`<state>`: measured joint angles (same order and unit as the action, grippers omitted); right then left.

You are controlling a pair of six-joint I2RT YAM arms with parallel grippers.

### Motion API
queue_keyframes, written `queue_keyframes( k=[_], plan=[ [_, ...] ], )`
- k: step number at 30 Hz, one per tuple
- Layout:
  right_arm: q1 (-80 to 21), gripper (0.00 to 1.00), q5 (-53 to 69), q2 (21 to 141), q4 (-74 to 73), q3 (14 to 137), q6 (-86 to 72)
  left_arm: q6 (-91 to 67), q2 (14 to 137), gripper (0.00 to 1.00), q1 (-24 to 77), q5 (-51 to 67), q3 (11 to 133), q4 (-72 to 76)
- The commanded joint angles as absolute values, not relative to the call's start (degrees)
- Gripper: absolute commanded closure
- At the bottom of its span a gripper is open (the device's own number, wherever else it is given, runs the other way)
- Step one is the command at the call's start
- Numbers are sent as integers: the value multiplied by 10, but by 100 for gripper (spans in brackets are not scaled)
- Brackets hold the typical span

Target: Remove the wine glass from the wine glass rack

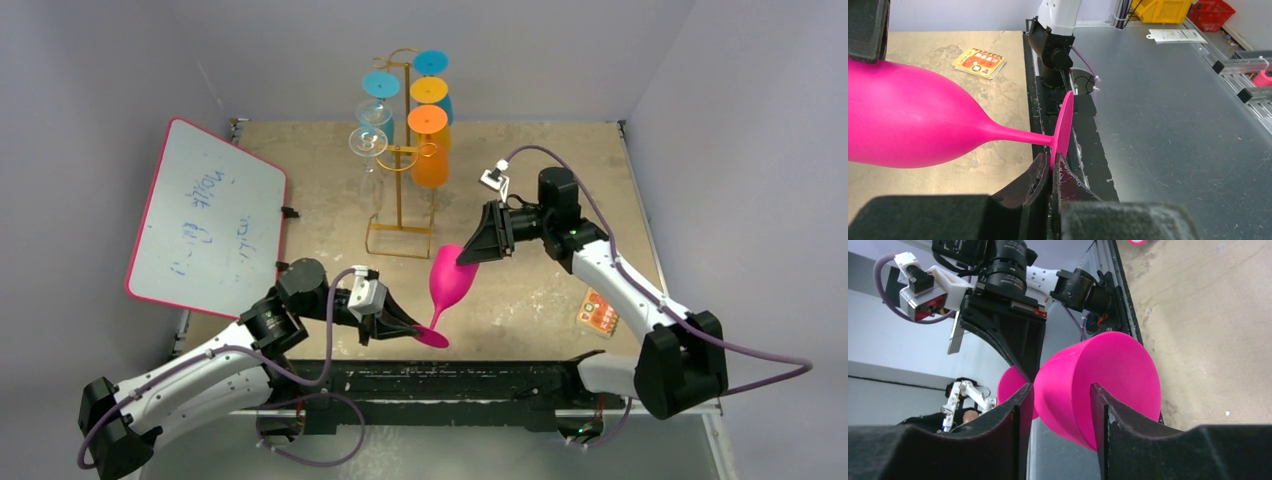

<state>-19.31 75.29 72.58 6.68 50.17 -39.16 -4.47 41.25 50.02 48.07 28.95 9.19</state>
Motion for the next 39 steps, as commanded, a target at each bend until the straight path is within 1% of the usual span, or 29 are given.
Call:
queue_keyframes(
  k=[1,2,3,10,14,16,18,19,20,21,23,24,25,26,29,33,34,36,39],
  plan=[
    [-202,57,812,692,65,529,-393,20,421,100,501,473,335,46],
    [-203,60,814,689,71,527,-402,29,425,100,501,473,339,34],
    [-204,61,815,685,81,525,-411,36,429,100,501,472,343,24],
    [-207,63,823,660,121,514,-449,73,437,100,501,461,352,-21],
    [-208,72,819,651,129,504,-456,83,432,100,501,440,354,-39],
    [-209,79,815,646,130,497,-458,83,429,100,501,430,352,-40],
    [-209,90,810,642,131,492,-459,83,429,100,501,423,352,-42],
    [-209,97,805,639,131,490,-459,82,429,97,501,420,352,-44],
    [-209,100,800,638,131,487,-458,79,429,89,501,416,352,-44],
    [-209,100,795,636,131,485,-459,73,428,78,501,409,351,-44],
    [-209,100,785,633,131,479,-457,65,423,75,501,401,349,-41],
    [-209,100,783,633,132,477,-456,64,420,69,501,400,348,-40],
    [-209,100,780,632,131,476,-457,62,417,59,501,399,347,-38],
    [-209,100,777,631,131,474,-456,59,412,53,501,400,344,-36],
    [-209,100,775,631,131,473,-455,51,401,50,501,400,339,-31],
    [-209,100,766,631,124,476,-446,46,395,49,501,406,336,-33],
    [-209,100,759,632,99,481,-431,44,395,47,501,408,336,-34],
    [-209,100,742,637,52,492,-396,39,393,37,501,408,338,-35],
    [-209,100,705,641,-6,502,-353,28,381,30,501,393,338,-35]
  ],
)
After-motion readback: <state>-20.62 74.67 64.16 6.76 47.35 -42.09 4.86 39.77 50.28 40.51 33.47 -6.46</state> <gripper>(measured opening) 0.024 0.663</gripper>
